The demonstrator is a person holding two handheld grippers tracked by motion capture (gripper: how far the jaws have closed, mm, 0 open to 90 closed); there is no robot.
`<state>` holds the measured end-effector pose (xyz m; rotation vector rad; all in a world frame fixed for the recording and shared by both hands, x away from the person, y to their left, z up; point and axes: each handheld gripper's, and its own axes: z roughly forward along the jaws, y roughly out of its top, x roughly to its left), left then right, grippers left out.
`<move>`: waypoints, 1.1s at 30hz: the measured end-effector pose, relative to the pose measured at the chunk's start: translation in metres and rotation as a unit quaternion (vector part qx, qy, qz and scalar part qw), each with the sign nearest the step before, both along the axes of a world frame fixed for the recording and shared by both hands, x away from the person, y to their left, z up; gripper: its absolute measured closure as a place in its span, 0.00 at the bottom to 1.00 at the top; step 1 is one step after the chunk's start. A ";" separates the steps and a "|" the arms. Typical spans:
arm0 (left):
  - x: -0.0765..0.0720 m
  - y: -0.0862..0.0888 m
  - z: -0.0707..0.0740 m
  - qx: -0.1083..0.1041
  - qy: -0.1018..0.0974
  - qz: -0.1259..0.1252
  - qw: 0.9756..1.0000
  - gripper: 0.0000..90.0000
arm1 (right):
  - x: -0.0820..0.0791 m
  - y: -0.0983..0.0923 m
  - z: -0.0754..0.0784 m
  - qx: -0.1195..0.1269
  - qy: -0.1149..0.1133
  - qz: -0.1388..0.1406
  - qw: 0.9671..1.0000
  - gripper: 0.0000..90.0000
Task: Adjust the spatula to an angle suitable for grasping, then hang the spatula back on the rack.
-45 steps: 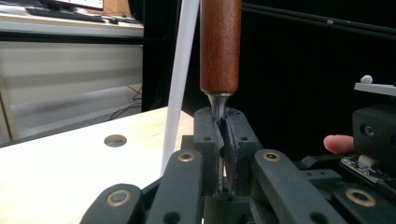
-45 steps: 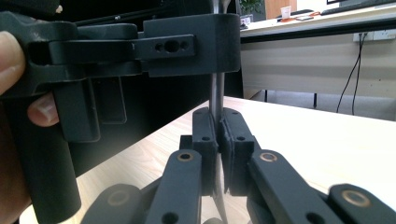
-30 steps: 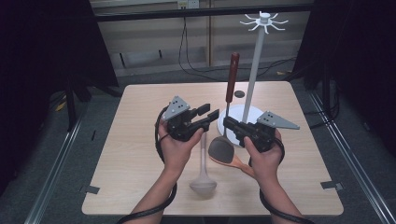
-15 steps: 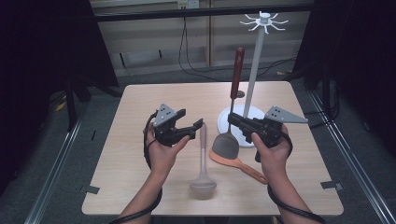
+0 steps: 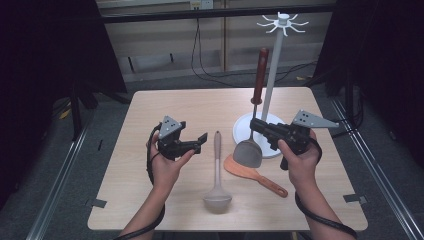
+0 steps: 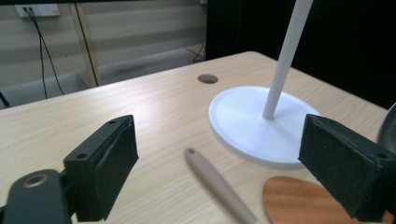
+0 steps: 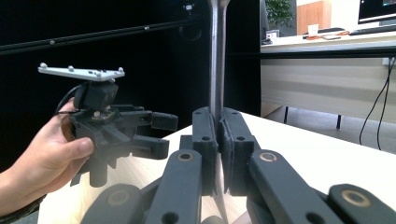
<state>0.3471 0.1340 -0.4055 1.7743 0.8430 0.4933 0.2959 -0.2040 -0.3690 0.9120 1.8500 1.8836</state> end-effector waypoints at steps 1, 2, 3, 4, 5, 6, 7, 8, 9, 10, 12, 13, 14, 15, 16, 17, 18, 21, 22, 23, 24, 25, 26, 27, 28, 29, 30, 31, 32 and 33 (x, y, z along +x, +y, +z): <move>0.000 0.001 -0.001 0.001 0.001 -0.001 1.000 0.11 | 0.001 -0.002 0.000 0.002 -0.001 0.003 1.000 0.95; 0.001 0.002 -0.003 0.004 0.004 -0.003 1.000 0.11 | 0.001 -0.003 0.000 0.005 -0.002 0.004 1.000 0.95; 0.002 0.003 -0.004 0.007 0.005 -0.005 1.000 0.10 | 0.002 -0.005 0.000 0.008 -0.001 0.006 1.000 0.95; 0.002 0.004 -0.005 0.007 0.006 -0.005 1.000 0.09 | 0.002 -0.007 0.001 0.008 0.000 0.006 1.000 0.95; 0.003 0.004 -0.006 0.004 0.007 -0.005 1.000 0.09 | 0.003 -0.008 0.001 0.007 0.000 0.007 1.000 0.95; 0.003 0.005 -0.007 0.004 0.009 -0.005 1.000 0.08 | 0.003 -0.012 0.001 0.007 -0.001 0.007 1.000 0.95; 0.003 0.006 -0.009 0.005 0.009 -0.009 1.000 0.08 | 0.003 -0.012 0.001 0.007 -0.001 0.007 1.000 0.95; 0.003 0.006 -0.011 0.000 0.011 -0.014 1.000 0.07 | 0.004 -0.013 0.001 0.008 -0.002 0.008 1.000 0.95; 0.002 0.007 -0.014 0.001 0.012 -0.018 1.000 0.06 | 0.004 -0.014 0.001 0.009 0.000 0.010 1.000 0.95; 0.002 0.007 -0.016 0.005 0.010 -0.021 1.000 0.05 | 0.004 -0.016 0.001 0.006 -0.001 0.012 1.000 0.95; 0.001 0.009 -0.020 0.016 0.008 -0.034 0.999 0.04 | 0.004 -0.018 0.001 0.003 -0.003 0.013 1.000 0.95; 0.001 0.009 -0.020 0.016 0.008 -0.034 0.999 0.03 | 0.004 -0.018 0.001 0.003 -0.003 0.013 1.000 0.95; 0.000 0.011 -0.020 0.015 0.009 -0.034 0.999 0.03 | 0.004 -0.020 0.001 0.002 -0.004 0.014 1.000 0.95; 0.000 0.013 -0.021 0.015 0.011 -0.034 0.999 0.03 | 0.003 -0.020 0.001 0.000 -0.003 0.014 1.000 0.95; 0.000 0.013 -0.021 0.015 0.011 -0.034 0.999 0.03 | 0.003 -0.020 0.001 0.000 -0.003 0.014 1.000 0.95; -0.001 0.014 -0.022 0.013 0.011 -0.033 0.999 0.03 | 0.003 -0.021 0.001 0.000 -0.003 0.013 1.000 0.95; -0.001 0.015 -0.022 0.016 0.011 -0.032 0.999 0.04 | 0.004 -0.022 0.002 -0.003 -0.004 0.015 1.000 0.95; -0.001 0.018 -0.023 0.017 0.022 -0.035 0.999 0.06 | 0.004 -0.023 0.003 -0.002 -0.006 0.015 1.000 0.95; -0.001 0.018 -0.024 0.020 0.024 -0.037 0.999 0.06 | 0.005 -0.023 0.004 0.001 -0.008 0.019 1.000 0.95; -0.001 0.019 -0.025 0.018 0.022 -0.034 0.999 0.06 | 0.005 -0.022 0.004 0.001 -0.008 0.019 1.000 0.95; -0.001 0.019 -0.025 0.018 0.022 -0.034 0.999 0.06 | 0.005 -0.022 0.004 0.001 -0.008 0.019 1.000 0.95; -0.001 0.020 -0.024 0.022 0.021 -0.035 0.999 0.06 | 0.005 -0.023 0.005 0.000 -0.007 0.019 1.000 0.95; -0.001 0.020 -0.024 0.020 0.021 -0.036 0.999 0.05 | 0.005 -0.022 0.006 -0.001 -0.010 0.021 1.000 0.95; 0.000 0.020 -0.024 0.016 0.022 -0.037 0.999 0.05 | 0.005 -0.023 0.007 -0.002 -0.010 0.022 1.000 0.95; 0.000 0.021 -0.023 0.016 0.020 -0.036 0.999 0.05 | 0.005 -0.024 0.008 0.004 -0.009 0.025 1.000 0.95; 0.000 0.022 -0.022 0.018 0.018 -0.036 0.999 0.05 | 0.005 -0.024 0.008 0.004 -0.009 0.025 1.000 0.95; 0.001 0.023 -0.022 0.016 0.019 -0.034 0.999 0.04 | 0.007 -0.025 0.008 0.006 -0.011 0.028 1.000 0.95; 0.001 0.023 -0.022 0.015 0.020 -0.034 0.999 0.04 | 0.007 -0.025 0.008 0.005 -0.010 0.029 1.000 0.95; 0.001 0.023 -0.022 0.014 0.020 -0.035 0.999 0.04 | 0.008 -0.026 0.009 0.004 -0.011 0.031 0.999 0.95; 0.002 0.023 -0.022 0.013 0.020 -0.035 0.999 0.04 | 0.008 -0.026 0.009 0.004 -0.011 0.031 0.999 0.95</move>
